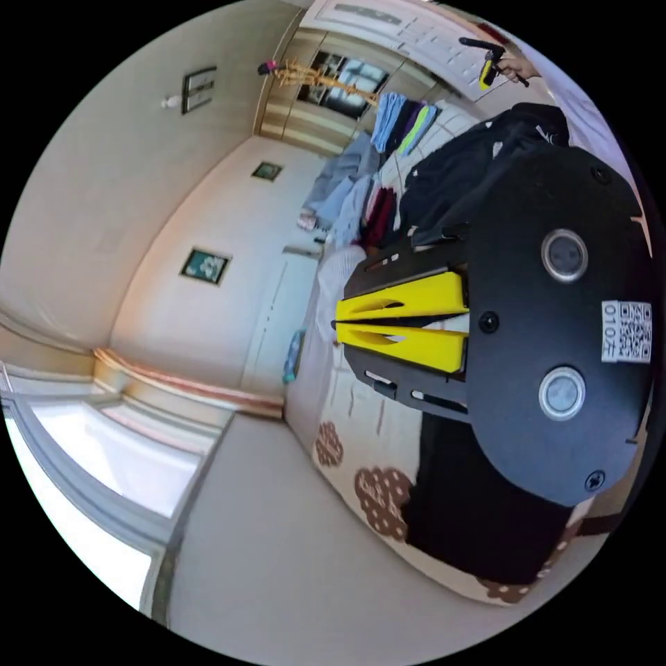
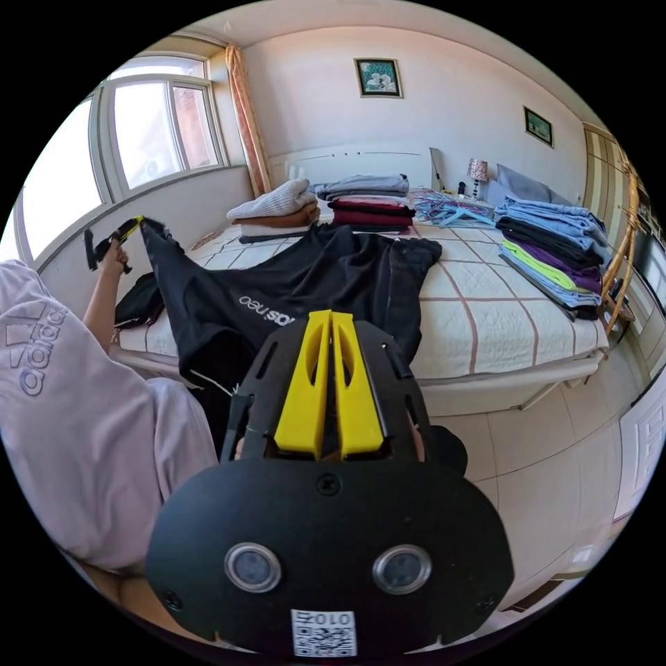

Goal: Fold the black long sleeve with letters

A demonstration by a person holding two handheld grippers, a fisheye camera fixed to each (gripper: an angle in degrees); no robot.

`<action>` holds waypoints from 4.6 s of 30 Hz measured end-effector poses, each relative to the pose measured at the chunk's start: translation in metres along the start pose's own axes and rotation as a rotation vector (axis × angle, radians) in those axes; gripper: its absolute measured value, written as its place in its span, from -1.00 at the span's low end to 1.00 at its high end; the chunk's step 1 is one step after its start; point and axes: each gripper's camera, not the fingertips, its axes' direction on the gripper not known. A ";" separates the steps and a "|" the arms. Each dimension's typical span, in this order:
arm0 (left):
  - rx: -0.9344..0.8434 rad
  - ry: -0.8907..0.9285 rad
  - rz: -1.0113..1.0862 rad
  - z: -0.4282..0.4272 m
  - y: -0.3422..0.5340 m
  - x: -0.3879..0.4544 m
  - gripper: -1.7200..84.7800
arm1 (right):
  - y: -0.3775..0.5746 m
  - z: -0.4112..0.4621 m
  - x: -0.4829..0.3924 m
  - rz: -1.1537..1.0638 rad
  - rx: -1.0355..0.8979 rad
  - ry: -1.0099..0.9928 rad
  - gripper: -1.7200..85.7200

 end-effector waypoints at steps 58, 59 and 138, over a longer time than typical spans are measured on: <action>-0.813 0.292 0.503 0.682 0.219 0.414 -0.76 | -0.404 0.170 0.227 0.431 -0.324 -0.135 -0.62; -0.802 0.288 0.544 0.681 0.224 0.423 -0.78 | -0.408 0.176 0.222 0.416 -0.335 -0.119 -0.62; -0.424 0.355 1.464 -0.132 0.406 0.402 -0.63 | -0.093 0.082 -0.091 -0.467 -0.347 -0.046 -0.88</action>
